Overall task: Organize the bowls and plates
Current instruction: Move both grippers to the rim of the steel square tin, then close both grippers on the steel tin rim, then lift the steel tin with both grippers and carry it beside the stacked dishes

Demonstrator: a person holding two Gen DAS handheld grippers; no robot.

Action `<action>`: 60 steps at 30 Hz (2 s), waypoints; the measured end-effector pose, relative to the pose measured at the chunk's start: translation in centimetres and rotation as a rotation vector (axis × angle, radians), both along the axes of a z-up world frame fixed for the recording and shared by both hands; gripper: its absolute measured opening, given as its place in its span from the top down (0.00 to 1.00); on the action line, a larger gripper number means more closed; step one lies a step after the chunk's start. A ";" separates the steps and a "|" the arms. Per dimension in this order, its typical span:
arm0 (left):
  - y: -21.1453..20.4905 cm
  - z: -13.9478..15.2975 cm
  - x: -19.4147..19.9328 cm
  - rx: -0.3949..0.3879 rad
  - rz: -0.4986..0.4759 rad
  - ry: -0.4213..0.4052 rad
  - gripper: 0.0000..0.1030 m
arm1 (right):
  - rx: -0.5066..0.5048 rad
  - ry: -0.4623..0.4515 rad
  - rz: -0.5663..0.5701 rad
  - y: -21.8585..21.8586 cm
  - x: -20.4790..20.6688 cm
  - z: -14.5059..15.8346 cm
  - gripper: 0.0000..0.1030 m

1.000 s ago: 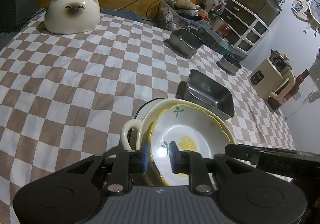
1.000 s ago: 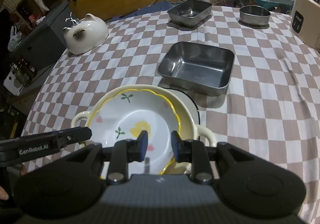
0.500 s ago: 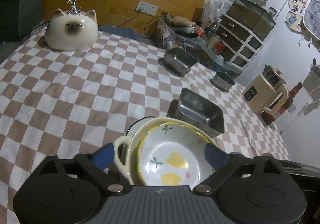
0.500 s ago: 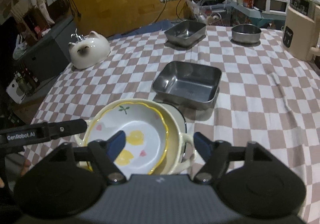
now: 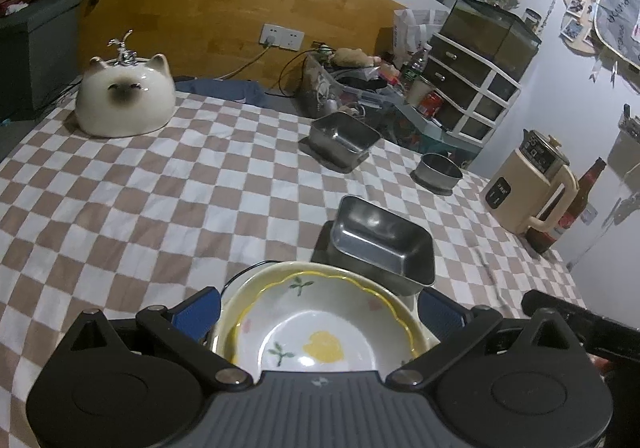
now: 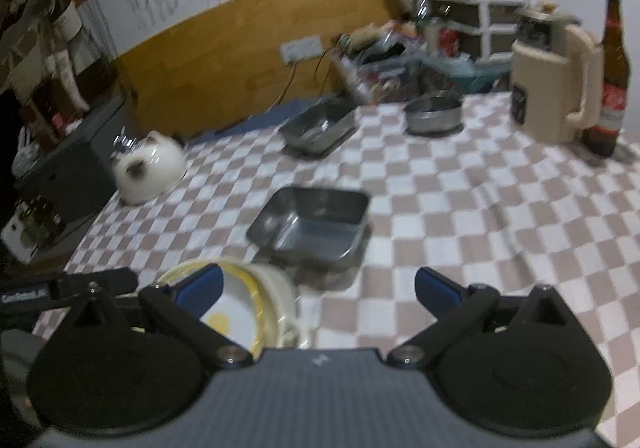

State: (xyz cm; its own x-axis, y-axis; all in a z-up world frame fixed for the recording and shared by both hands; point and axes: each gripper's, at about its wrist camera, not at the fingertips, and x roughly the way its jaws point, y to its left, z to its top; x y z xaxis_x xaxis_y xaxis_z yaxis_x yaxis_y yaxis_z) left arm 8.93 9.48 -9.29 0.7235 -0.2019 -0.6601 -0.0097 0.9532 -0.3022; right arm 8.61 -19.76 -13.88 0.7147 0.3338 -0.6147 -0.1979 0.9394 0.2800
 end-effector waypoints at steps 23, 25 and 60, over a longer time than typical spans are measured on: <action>-3.9 1.1 9.6 0.028 -0.104 -0.019 0.41 | 0.162 0.119 -0.075 -4.2 6.3 -1.6 0.43; -3.8 0.4 10.4 0.020 -0.106 0.001 0.47 | 0.176 0.136 -0.074 -4.0 6.9 -1.9 0.49; -4.1 -6.3 17.7 -0.015 -0.144 0.185 0.89 | 0.085 0.258 0.000 0.5 16.0 -6.7 0.86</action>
State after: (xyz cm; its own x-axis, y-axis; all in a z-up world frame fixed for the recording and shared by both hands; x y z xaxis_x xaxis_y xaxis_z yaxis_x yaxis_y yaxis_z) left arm 26.59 5.34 -15.59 0.5532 -0.3052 -0.7751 0.0692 0.9441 -0.3223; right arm 24.65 -19.23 -20.56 0.5377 0.3918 -0.7466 -0.1097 0.9105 0.3987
